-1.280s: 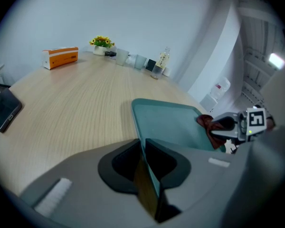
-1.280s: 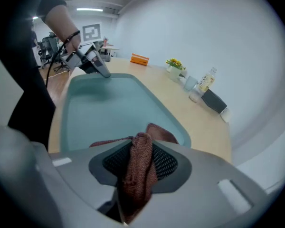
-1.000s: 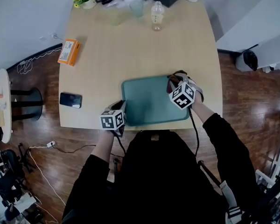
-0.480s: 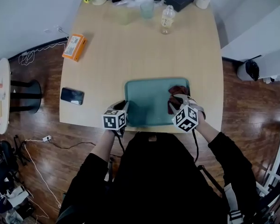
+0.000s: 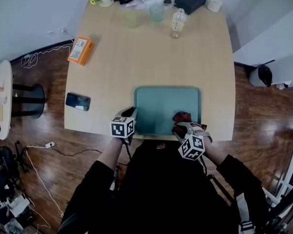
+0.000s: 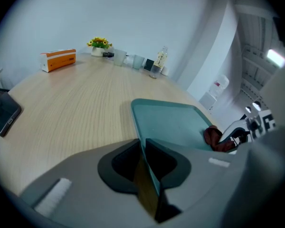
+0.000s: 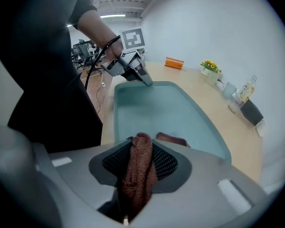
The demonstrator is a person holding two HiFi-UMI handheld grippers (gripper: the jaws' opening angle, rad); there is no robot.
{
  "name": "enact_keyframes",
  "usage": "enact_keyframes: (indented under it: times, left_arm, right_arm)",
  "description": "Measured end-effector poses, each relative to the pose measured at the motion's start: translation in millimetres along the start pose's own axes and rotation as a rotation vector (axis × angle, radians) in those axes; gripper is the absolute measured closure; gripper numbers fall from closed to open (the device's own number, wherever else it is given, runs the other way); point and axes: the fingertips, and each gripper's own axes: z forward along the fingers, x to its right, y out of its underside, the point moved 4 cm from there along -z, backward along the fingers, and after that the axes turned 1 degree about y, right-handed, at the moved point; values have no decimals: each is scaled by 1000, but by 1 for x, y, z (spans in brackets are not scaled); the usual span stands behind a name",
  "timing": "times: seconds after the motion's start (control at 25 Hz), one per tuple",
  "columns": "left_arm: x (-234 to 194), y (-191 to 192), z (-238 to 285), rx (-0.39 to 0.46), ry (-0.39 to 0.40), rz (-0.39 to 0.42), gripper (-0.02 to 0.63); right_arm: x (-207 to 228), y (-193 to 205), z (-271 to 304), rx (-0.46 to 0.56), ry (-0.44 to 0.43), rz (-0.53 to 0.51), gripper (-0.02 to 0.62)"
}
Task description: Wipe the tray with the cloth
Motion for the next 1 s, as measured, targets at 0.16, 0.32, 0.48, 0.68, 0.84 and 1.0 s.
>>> enact_keyframes:
  times: [0.16,0.32,0.48,0.68,0.84,1.0]
  left_arm:
    - [0,-1,-1,-2,6,2,581]
    - [3,-1,0,0,1,5,581]
    - [3,-2,0,-1,3,5,581]
    - [2,-2,1,-1,4,8,578]
    - [0,-1,0,-2,5,7,578]
    - [0,-1,0,-2,7,4,578]
  right_arm:
    - [32,-20,10,26,18,-51,480]
    - [95,-35,32,-4,69,-53,480]
    - [152,-48,48,-39,103,-35,480]
    - [163,-56,53,-39,88,-10,480]
    - [129,-66,45,-5,64,-59,480]
    - [61,-78,33,51,-54,-127,480]
